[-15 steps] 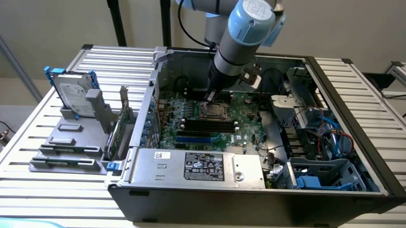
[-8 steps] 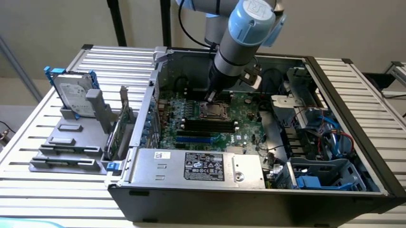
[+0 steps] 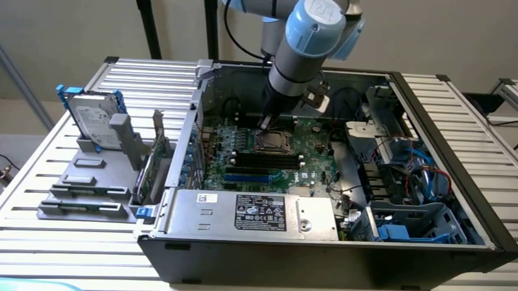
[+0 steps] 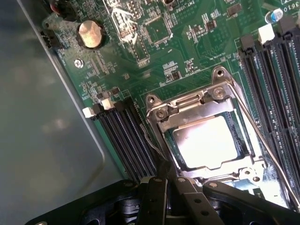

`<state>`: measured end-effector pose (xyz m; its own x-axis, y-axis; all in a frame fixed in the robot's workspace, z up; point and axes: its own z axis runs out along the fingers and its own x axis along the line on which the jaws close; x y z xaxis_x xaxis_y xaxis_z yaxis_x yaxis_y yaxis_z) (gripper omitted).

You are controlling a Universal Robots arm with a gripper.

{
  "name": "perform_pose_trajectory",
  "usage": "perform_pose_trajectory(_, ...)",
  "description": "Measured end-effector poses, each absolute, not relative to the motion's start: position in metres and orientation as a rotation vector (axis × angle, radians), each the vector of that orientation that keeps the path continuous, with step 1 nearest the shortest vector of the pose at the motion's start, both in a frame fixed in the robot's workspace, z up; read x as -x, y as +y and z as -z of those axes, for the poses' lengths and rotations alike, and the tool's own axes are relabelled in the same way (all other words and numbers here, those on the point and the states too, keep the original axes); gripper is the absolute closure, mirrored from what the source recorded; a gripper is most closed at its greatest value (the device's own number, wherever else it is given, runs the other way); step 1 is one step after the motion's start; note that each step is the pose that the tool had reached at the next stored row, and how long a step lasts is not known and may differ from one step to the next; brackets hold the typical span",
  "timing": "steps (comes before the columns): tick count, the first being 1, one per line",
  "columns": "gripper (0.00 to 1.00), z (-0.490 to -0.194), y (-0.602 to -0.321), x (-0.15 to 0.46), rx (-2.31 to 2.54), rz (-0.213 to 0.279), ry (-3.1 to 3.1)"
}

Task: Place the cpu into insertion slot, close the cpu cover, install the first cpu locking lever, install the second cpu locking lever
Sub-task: 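Install the first cpu locking lever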

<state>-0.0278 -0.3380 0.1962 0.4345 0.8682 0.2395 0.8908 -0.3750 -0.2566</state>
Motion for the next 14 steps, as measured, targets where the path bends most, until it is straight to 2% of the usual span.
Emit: perform_pose_trajectory(14,0.89,-0.2009,-0.3345,0.0301,2.347,0.091,-1.504)
